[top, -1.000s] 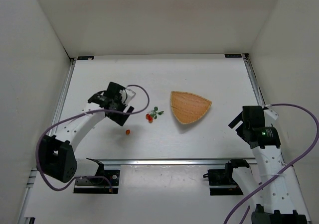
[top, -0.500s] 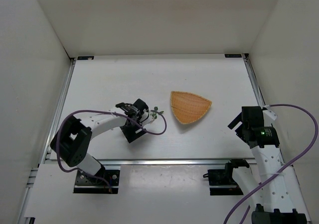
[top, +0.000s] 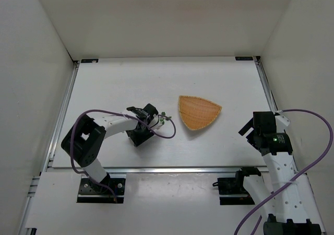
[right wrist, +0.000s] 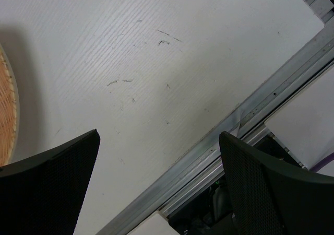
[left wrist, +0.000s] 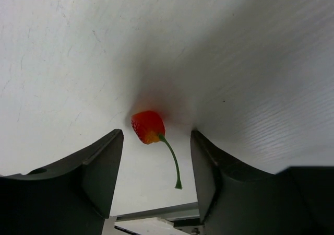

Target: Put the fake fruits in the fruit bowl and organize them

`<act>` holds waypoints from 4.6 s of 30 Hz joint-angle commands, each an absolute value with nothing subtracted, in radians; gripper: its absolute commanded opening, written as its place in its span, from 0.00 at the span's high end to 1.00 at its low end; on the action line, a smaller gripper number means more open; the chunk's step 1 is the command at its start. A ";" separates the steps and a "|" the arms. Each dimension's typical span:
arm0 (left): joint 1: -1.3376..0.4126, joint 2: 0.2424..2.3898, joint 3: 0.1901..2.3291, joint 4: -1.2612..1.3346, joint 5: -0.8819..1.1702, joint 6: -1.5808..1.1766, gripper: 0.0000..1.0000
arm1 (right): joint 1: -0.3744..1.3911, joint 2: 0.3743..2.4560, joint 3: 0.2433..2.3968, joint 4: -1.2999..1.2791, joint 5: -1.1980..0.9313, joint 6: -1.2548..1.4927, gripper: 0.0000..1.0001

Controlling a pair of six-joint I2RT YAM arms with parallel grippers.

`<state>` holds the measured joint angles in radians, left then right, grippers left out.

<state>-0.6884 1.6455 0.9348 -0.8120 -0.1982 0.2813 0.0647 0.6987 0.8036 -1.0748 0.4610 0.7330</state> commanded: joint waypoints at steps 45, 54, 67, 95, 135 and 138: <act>-0.919 2.169 2.094 -0.830 -0.236 0.298 0.07 | 0.063 0.747 0.847 -0.945 0.319 0.606 0.01; -0.647 1.910 1.884 -0.839 -0.298 0.183 0.00 | 0.426 0.920 0.955 -0.764 0.247 0.526 0.05; -0.126 1.632 1.447 -0.848 -0.216 0.080 0.00 | 0.933 1.788 1.580 -0.723 0.217 0.442 0.11; -0.006 1.579 1.284 -0.848 -0.146 0.038 0.00 | 0.957 2.270 1.878 -0.788 0.189 0.526 0.76; -0.006 1.588 1.247 -0.848 -0.146 0.038 0.00 | 0.916 2.329 1.947 -0.841 0.201 0.891 0.57; -0.006 1.588 1.238 -0.848 -0.146 0.048 0.00 | 0.907 2.329 1.947 -0.841 0.224 0.891 0.61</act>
<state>-0.0101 1.6283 1.2476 -0.8589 -0.1665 0.0444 0.9138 2.3093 1.9171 -0.8078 0.1802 0.8661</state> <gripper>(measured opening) 0.997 0.398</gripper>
